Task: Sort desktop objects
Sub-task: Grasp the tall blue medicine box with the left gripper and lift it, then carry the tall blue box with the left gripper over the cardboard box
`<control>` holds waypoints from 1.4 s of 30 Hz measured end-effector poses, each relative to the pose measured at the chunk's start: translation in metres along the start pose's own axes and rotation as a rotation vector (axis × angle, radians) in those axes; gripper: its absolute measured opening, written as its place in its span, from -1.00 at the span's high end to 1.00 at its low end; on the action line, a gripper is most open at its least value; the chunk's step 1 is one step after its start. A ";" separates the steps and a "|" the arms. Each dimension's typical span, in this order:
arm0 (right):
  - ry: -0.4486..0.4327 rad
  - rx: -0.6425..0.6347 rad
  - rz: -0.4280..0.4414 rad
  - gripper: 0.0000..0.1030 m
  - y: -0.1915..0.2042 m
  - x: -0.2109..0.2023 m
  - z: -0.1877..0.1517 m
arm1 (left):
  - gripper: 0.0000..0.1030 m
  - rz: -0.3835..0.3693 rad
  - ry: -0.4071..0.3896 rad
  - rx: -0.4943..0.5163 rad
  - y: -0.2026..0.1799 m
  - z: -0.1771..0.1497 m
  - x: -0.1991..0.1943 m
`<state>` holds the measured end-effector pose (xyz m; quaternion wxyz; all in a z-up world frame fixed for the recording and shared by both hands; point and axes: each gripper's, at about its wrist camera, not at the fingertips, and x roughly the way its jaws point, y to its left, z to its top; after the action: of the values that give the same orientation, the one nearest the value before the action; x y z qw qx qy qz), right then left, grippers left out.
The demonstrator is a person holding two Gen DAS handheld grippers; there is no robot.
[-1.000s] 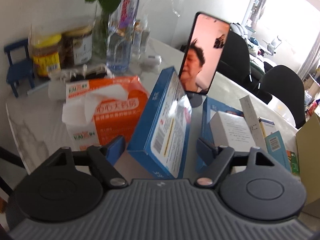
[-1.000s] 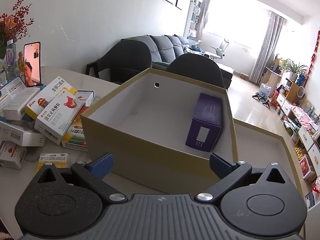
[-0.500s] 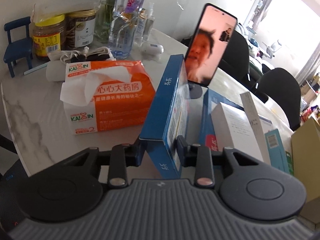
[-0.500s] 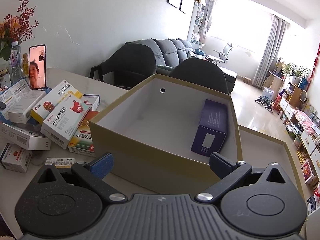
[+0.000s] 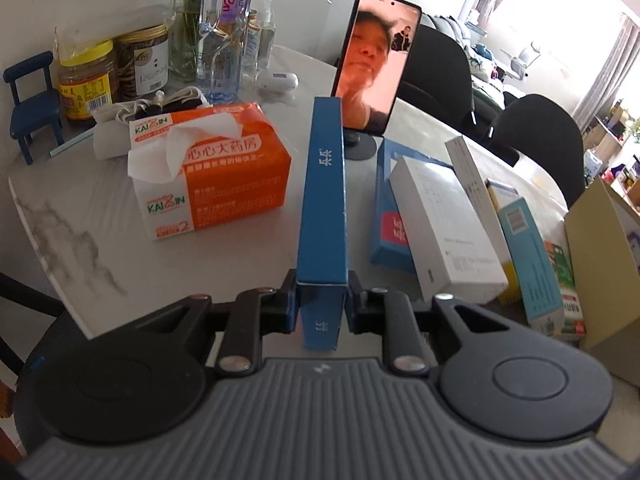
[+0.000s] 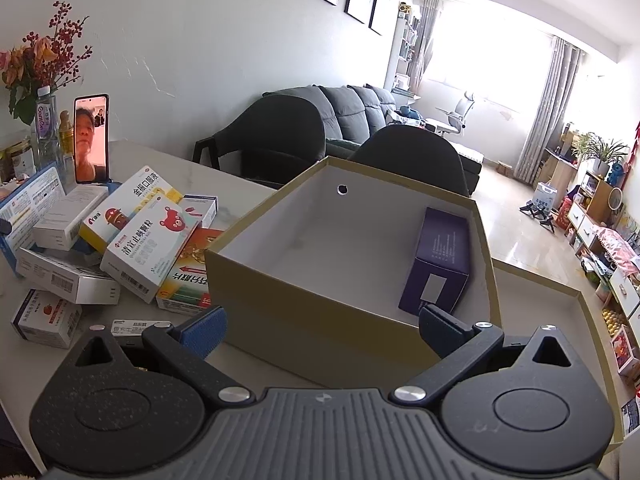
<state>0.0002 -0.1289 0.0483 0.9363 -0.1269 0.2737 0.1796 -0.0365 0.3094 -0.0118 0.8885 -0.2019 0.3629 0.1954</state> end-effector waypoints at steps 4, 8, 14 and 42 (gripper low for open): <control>-0.006 0.002 0.004 -0.99 0.001 -0.004 -0.002 | 0.60 -0.004 0.008 0.007 0.003 -0.006 -0.007; -0.014 0.006 0.010 -0.99 0.004 -0.008 -0.003 | 0.60 -0.008 0.019 0.019 0.004 -0.012 -0.014; -0.031 0.013 0.031 -0.99 0.011 -0.013 -0.006 | 0.60 -0.011 0.040 0.053 0.004 -0.021 -0.024; -0.033 0.091 0.170 -0.99 0.016 0.019 -0.005 | 0.49 0.022 0.189 0.202 -0.010 0.035 0.027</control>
<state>0.0064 -0.1106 0.0309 0.9270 -0.0576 0.2757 0.2478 0.0066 0.3243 -0.0063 0.8639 -0.1247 0.4651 0.1477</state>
